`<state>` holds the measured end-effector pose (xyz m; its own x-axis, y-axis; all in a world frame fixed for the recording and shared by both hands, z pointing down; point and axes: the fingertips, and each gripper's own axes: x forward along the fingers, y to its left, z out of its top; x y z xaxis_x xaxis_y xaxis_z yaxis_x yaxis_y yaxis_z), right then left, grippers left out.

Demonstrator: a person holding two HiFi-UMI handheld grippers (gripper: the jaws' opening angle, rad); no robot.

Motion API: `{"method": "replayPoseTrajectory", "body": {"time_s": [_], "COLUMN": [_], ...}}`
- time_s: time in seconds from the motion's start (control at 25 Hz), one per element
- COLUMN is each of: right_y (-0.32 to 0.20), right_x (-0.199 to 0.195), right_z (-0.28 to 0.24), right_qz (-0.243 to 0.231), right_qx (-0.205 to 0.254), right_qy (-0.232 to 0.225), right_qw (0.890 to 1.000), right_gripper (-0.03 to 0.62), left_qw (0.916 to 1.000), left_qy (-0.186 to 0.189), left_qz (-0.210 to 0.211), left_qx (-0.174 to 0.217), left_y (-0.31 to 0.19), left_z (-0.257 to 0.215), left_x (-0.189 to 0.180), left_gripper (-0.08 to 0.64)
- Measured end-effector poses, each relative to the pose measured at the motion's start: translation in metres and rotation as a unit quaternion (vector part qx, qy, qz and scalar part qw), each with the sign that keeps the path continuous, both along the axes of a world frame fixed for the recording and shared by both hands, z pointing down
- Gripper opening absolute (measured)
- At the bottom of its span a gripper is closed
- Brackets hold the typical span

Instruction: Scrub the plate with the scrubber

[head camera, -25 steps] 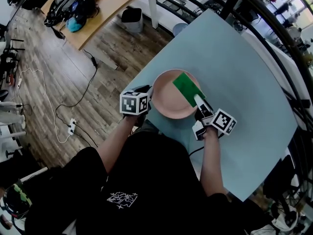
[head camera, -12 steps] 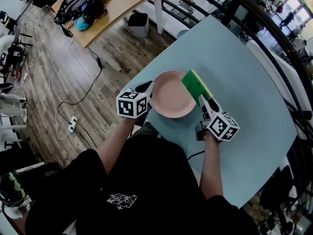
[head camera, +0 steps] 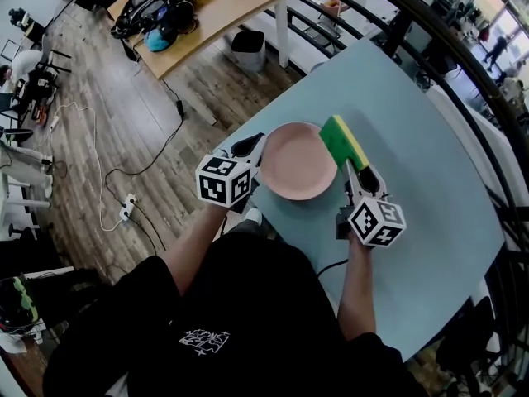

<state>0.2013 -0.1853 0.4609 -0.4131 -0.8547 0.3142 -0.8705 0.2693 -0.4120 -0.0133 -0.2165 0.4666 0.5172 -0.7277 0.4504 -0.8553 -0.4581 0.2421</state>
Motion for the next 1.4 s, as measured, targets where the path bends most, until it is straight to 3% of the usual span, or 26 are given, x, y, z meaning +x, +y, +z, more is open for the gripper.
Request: {"method": "replayPoseTrajectory", "body": {"time_s": [0.36, 0.56, 0.8, 1.08, 1.4], "right_y": [0.016, 0.024, 0.032, 0.048, 0.059], "right_x": [0.024, 0.026, 0.01, -0.012, -0.028], "right_z": [-0.041, -0.071, -0.11, -0.14, -0.163], "right_qz": [0.082, 0.122, 0.157, 0.185, 0.21], "right_qx": [0.051, 0.075, 0.113, 0.138, 0.158], "right_qy": [0.027, 0.073, 0.122, 0.132, 0.158], "right_qw": [0.995, 0.987, 0.973, 0.964, 0.952], "right_gripper": [0.133, 0.133, 0.133, 0.132, 0.133], "left_qw": [0.9974, 0.9955, 0.9917, 0.9842, 0.977], "left_qy": [0.019, 0.028, 0.048, 0.062, 0.084], "left_qz": [0.034, 0.052, 0.075, 0.1, 0.122], "left_qx": [0.061, 0.075, 0.092, 0.132, 0.153], "left_y": [-0.005, -0.013, -0.021, -0.023, -0.027], "left_z": [-0.042, -0.058, -0.075, -0.107, -0.128], "left_x": [-0.009, -0.025, -0.042, -0.063, -0.072], "left_gripper": [0.009, 0.009, 0.009, 0.008, 0.008]}}
